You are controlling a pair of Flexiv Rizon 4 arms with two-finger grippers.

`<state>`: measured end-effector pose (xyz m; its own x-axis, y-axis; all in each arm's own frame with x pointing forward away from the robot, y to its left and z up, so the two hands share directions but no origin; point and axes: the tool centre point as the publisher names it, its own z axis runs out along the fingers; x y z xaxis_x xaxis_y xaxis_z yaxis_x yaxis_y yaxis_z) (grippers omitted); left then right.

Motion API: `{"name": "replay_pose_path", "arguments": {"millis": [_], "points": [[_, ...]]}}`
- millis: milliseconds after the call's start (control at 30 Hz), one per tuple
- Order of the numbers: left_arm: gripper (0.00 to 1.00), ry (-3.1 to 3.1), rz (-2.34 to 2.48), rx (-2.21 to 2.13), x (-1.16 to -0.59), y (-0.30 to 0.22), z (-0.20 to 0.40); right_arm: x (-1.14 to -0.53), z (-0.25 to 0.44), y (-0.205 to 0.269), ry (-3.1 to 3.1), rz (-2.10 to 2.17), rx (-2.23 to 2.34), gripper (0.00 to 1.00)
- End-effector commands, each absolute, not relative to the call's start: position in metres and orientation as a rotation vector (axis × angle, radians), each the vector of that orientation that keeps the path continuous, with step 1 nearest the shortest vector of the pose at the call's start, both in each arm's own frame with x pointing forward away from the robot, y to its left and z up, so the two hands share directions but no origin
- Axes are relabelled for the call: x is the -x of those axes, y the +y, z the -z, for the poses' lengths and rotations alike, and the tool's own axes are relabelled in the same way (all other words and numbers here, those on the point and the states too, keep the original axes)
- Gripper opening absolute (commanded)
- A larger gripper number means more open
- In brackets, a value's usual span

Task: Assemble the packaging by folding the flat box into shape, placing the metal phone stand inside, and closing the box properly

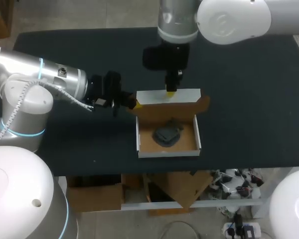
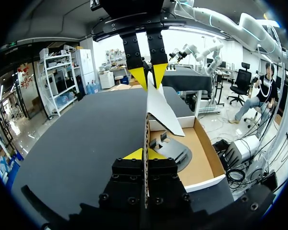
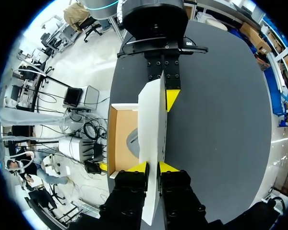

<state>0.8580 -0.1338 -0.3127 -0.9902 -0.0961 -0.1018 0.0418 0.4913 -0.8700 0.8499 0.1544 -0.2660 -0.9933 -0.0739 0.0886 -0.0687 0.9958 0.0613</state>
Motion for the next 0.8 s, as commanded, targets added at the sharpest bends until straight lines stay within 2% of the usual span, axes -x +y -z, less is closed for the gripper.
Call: {"name": "replay_pose_path", "arguments": {"millis": [33,200,233,333,367,433,633,667,700,733,800], "points": [[0.0,2.59,1.519,0.048,-0.859,-0.135,0.31,-0.852,0.277,0.158,-3.037,0.079,-0.113,0.21],[0.0,2.59,1.519,0.048,-0.859,-0.135,0.31,-0.853,0.278,0.159,-3.029,0.073,-0.115,0.31],[0.0,2.59,1.519,0.048,-0.859,-0.135,0.31,-0.853,0.278,0.159,-3.028,0.073,-0.115,0.31],[0.0,2.59,1.519,0.048,-0.859,-0.135,0.31,-0.853,0.278,0.159,-3.029,0.074,-0.115,0.24],[0.0,2.59,1.519,0.048,-0.859,-0.135,0.31,-0.853,0.278,0.159,-3.03,0.075,-0.115,0.1],[0.0,2.59,1.519,0.048,-0.859,-0.135,0.31,-0.853,0.277,0.159,-3.031,0.075,-0.115,0.0],[0.0,2.59,1.519,0.048,-0.859,-0.135,0.31,-0.853,0.275,0.158,-3.034,0.077,-0.114,0.0],[0.0,2.59,1.519,0.048,-0.859,-0.135,0.31,-0.852,0.275,0.158,-3.03,0.08,-0.119,0.07],[0.0,2.59,1.519,0.048,-0.859,-0.135,0.31,-0.852,0.274,0.158,-3.03,0.081,-0.12,0.42],[0.0,2.59,1.519,0.048,-0.859,-0.135,0.31,-0.852,0.272,0.158,-3.031,0.091,-0.125,1.0],[0.0,2.59,1.519,0.048,-0.859,-0.135,0.31,-0.851,0.267,0.156,-3.032,0.116,-0.13,1.0]]}}
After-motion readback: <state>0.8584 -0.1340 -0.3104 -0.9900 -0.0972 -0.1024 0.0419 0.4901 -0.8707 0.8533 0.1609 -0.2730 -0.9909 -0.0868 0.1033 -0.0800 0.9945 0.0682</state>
